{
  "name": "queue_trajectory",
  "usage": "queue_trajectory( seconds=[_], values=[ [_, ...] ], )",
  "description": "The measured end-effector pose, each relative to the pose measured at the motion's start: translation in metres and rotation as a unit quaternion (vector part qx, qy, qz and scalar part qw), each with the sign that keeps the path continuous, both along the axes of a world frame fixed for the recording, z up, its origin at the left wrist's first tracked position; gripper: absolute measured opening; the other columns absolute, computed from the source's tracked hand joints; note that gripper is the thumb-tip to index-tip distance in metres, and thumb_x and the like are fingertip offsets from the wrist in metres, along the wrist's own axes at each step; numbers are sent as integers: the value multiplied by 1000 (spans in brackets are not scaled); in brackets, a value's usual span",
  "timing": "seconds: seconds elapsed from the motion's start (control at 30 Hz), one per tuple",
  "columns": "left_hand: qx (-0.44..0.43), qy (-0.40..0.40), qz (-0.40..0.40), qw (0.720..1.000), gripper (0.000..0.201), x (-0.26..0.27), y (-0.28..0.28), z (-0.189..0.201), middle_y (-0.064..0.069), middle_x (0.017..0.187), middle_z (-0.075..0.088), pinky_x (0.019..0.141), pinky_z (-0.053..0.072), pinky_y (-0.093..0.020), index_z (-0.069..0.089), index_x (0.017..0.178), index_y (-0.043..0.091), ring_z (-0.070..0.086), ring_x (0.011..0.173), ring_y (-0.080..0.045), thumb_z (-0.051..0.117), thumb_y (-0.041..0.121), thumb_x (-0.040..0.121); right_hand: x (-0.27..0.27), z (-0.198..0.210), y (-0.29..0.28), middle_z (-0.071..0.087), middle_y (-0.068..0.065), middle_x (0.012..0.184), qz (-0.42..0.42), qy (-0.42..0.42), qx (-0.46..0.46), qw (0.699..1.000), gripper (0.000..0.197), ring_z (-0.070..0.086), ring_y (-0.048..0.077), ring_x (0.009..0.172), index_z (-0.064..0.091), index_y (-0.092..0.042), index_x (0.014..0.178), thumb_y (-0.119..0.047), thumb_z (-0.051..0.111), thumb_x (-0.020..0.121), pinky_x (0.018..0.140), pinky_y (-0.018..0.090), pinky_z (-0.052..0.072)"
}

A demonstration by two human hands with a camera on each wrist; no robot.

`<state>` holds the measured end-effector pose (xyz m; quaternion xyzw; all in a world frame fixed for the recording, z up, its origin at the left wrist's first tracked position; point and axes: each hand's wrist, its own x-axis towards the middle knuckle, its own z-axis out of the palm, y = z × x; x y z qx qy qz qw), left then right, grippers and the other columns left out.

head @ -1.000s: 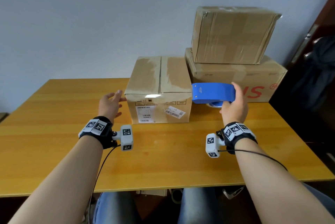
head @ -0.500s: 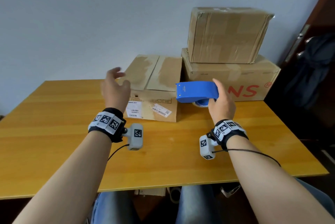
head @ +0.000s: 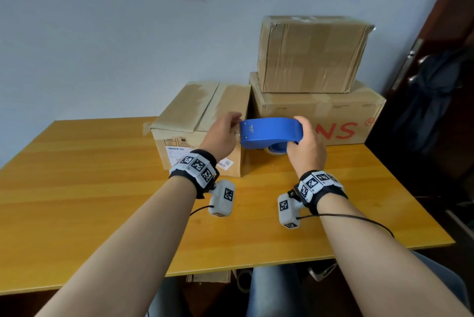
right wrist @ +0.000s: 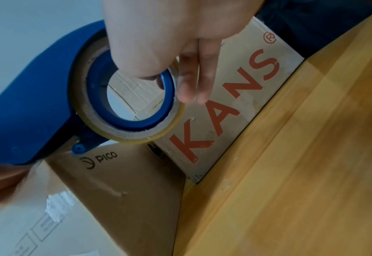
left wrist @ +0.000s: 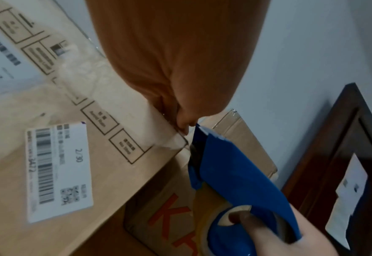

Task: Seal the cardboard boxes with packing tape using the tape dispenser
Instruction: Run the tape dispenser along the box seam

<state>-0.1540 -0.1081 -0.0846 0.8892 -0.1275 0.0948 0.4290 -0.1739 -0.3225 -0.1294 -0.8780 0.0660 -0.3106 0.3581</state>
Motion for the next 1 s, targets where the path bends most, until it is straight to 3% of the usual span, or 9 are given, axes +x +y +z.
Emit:
queue_trajectory(
  seconds=[0.1, 0.6, 0.77, 1.0],
  values=[
    [-4, 17, 7, 1000, 50, 3, -3, 3, -6, 133, 60, 98, 39, -18, 53, 138, 10, 54, 125, -17, 37, -10, 95, 0, 1, -4, 69, 3, 110, -3, -8, -4, 1000, 56, 64, 28, 97, 56, -22, 135, 0, 62, 84, 67, 30, 42],
    [21, -18, 31, 999, 43, 4, -11, -5, -7, 132, 59, 95, 38, -17, 58, 132, 9, 56, 121, -19, 38, -6, 97, -4, 5, -16, 68, 0, 120, 1, -27, -25, 999, 58, 64, 25, 105, 57, -24, 135, 0, 65, 83, 73, 30, 47],
    [8, -16, 33, 999, 41, 5, -11, -4, -6, 131, 61, 96, 38, -16, 60, 130, 9, 57, 121, -19, 39, -5, 98, -6, 1, -29, 68, -3, 121, -24, -27, -13, 999, 58, 64, 24, 105, 58, -26, 134, 0, 65, 83, 73, 27, 41],
    [0, -6, 31, 1000, 39, 2, -10, -1, -5, 127, 63, 95, 39, -16, 63, 127, 10, 57, 119, -17, 41, -5, 98, -2, -7, -38, 69, -2, 118, -30, -30, -19, 999, 59, 65, 26, 102, 57, -29, 134, -1, 64, 83, 73, 28, 43]
  ],
)
